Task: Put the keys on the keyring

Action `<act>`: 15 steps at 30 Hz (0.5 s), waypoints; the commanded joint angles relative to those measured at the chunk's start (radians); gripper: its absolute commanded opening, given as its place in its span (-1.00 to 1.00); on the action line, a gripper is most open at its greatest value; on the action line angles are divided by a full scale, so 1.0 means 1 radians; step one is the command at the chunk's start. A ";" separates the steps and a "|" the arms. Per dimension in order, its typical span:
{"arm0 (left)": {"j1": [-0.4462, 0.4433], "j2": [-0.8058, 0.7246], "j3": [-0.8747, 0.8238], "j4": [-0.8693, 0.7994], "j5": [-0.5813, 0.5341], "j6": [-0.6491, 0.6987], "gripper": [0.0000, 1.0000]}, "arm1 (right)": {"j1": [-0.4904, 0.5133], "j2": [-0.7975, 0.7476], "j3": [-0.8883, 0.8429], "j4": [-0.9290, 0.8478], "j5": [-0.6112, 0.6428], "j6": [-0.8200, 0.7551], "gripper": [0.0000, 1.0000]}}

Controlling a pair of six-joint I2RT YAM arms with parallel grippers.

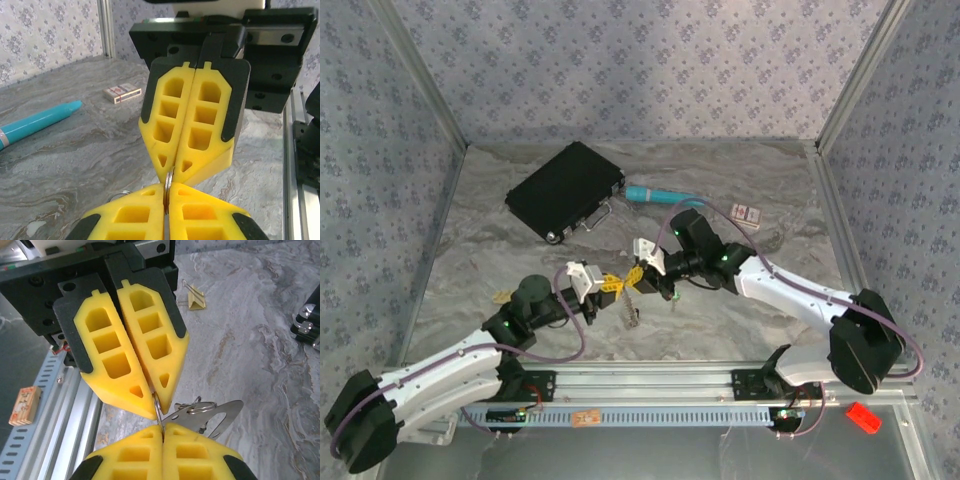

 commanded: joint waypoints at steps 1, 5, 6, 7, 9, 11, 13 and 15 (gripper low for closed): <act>-0.006 0.026 0.049 -0.078 0.008 0.043 -0.83 | 0.032 0.011 0.080 -0.148 -0.004 -0.095 -1.00; -0.005 0.053 0.071 -0.106 0.024 0.057 -0.80 | 0.046 0.021 0.126 -0.229 0.033 -0.143 -1.00; -0.005 0.058 0.075 -0.110 0.029 0.058 -0.79 | 0.049 0.023 0.135 -0.245 0.039 -0.154 -1.00; -0.005 0.062 0.077 -0.112 0.034 0.058 -0.79 | 0.051 0.026 0.144 -0.257 0.045 -0.161 -1.00; -0.005 0.069 0.083 -0.118 0.046 0.062 -0.78 | 0.054 0.033 0.160 -0.274 0.056 -0.173 -1.00; -0.005 0.074 0.089 -0.128 0.062 0.066 -0.78 | 0.056 0.038 0.174 -0.285 0.062 -0.180 -1.00; -0.005 0.075 0.094 -0.135 0.075 0.072 -0.89 | 0.060 0.043 0.187 -0.300 0.063 -0.186 -1.00; -0.005 0.073 0.094 -0.137 0.075 0.080 -1.00 | 0.061 0.048 0.194 -0.310 0.063 -0.192 -1.00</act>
